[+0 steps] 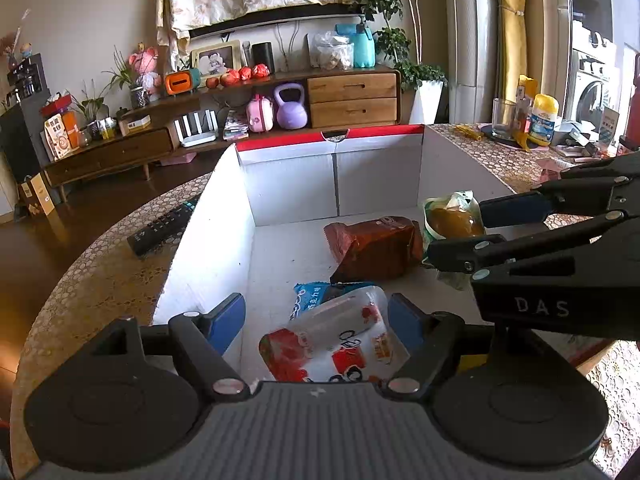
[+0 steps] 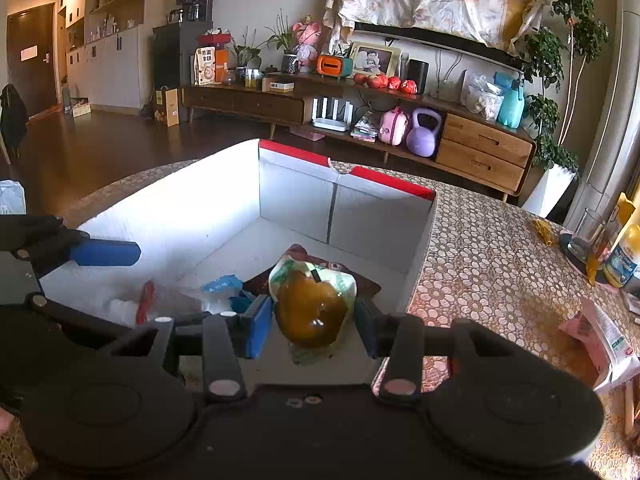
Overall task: Organize snacks
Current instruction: 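Open both grippers to drop the pouch and round snack into the box, then move both grippers back over the snack pile on the table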
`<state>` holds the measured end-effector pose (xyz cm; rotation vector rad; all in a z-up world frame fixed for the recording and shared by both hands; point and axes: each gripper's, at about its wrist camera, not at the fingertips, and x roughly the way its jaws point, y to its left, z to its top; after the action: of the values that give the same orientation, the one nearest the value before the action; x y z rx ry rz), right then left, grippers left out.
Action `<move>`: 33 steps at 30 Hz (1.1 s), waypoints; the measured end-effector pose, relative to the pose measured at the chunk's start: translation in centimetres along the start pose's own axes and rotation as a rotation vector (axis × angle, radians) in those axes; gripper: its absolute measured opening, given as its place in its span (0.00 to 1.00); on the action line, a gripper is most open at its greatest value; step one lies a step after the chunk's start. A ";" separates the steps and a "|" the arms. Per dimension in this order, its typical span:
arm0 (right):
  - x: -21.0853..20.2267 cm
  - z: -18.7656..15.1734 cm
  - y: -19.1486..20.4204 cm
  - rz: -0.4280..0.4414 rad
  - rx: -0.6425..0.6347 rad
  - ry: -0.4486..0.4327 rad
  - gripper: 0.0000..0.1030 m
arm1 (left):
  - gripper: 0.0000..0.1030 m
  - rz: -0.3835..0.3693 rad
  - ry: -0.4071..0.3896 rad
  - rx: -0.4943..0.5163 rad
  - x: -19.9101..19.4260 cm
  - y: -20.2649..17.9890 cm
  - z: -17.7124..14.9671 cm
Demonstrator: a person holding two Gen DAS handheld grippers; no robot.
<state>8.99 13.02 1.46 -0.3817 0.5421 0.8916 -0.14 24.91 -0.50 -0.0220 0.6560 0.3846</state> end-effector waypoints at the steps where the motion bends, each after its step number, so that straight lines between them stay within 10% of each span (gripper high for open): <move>1: 0.0 0.0 0.0 0.000 0.001 -0.001 0.44 | 0.76 0.000 -0.001 0.000 0.0 0.0 0.0; 33: -6.4 -2.0 -4.8 -0.035 0.209 -0.158 0.98 | 0.83 -0.032 -0.173 0.023 -4.6 -4.0 1.1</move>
<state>9.07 5.17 4.10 -0.1294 0.4761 0.8143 -1.37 19.80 2.73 0.0227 0.4891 0.3437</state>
